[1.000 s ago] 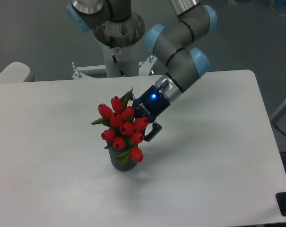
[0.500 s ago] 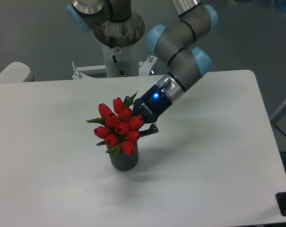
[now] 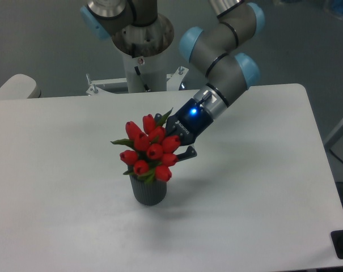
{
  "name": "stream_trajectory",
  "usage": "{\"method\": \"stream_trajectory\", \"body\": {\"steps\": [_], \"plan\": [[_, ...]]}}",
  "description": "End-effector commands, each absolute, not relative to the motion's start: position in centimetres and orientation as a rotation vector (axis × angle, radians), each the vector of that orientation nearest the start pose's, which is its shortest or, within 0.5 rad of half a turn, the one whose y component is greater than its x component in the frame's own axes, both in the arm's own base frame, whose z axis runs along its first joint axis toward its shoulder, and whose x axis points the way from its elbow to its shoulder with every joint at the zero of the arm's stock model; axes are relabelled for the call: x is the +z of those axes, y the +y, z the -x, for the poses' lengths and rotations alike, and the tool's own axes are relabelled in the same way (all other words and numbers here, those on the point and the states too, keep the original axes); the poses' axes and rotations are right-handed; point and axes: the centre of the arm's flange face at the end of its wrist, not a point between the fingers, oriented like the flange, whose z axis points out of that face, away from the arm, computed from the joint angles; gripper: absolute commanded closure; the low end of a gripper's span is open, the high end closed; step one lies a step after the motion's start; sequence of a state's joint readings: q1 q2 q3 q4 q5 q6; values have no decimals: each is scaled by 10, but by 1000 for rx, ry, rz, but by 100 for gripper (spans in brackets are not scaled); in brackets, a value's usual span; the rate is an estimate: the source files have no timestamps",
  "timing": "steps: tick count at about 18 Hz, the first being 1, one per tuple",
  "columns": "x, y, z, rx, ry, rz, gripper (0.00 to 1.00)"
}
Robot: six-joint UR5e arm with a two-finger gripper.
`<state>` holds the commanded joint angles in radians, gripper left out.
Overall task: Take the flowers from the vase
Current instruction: 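Lift the tulip bunch straight up out of the grey vase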
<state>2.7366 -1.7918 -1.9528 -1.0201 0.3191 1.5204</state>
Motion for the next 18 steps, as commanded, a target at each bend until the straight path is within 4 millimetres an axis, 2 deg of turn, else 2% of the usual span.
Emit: {"method": "stream_trajectory", "body": {"steps": [6,13,18], "plan": [[366,408,379,-367,223,1885,65],[434,403,372,-330,183,1880,64],[464,401,377,-340,134,1857,64]]}}
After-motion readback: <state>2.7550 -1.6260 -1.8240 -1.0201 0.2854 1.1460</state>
